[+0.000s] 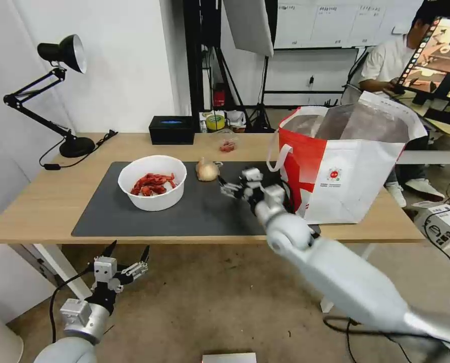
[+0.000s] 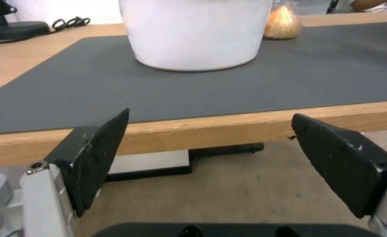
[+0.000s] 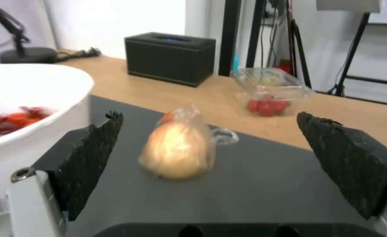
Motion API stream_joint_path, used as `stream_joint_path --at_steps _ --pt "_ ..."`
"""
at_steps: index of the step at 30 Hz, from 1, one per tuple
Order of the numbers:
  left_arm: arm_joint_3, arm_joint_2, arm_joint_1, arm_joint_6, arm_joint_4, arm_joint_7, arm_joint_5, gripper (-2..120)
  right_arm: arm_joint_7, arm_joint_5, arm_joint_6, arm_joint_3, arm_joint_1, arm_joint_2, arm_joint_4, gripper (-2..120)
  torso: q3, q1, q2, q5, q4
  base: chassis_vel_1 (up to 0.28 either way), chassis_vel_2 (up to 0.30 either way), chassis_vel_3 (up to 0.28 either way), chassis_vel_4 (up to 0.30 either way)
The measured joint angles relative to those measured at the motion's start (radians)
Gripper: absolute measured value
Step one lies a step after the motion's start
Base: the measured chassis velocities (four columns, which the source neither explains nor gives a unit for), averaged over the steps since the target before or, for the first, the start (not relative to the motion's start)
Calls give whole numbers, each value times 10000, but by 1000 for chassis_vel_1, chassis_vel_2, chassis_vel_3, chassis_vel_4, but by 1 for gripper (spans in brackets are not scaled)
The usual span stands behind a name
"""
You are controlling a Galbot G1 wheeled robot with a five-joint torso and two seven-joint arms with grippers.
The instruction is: Pick up the trash from the table and place it into the takeout bag.
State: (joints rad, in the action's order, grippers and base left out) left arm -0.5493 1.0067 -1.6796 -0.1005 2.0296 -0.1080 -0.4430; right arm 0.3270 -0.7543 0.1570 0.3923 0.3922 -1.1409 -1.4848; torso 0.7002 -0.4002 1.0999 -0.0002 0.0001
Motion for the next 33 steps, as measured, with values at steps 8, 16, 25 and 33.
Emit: stream_joint_path --at_steps 8,16,25,33 --pt "39 -5 38 0 -32 -2 -5 100 -481 -238 422 352 -1313 -1248 2382 100 -1 0 0 1 -1 0 0 0 0" --pt "13 37 25 3 -30 -10 -5 100 -1071 -91 958 413 -2247 -2736 4650 100 -1 1 0 0 0 0 0 0 0" --pt "-37 32 19 -16 3 -10 -21 100 -1239 588 1236 291 -2583 -3663 6194 100 -2 2 1 0 0 0 0 0 0" --pt "-23 29 28 -21 54 -9 -27 100 -1277 670 1444 258 -2499 -3723 6321 100 -3 2 1 1 -2 0 0 0 0"
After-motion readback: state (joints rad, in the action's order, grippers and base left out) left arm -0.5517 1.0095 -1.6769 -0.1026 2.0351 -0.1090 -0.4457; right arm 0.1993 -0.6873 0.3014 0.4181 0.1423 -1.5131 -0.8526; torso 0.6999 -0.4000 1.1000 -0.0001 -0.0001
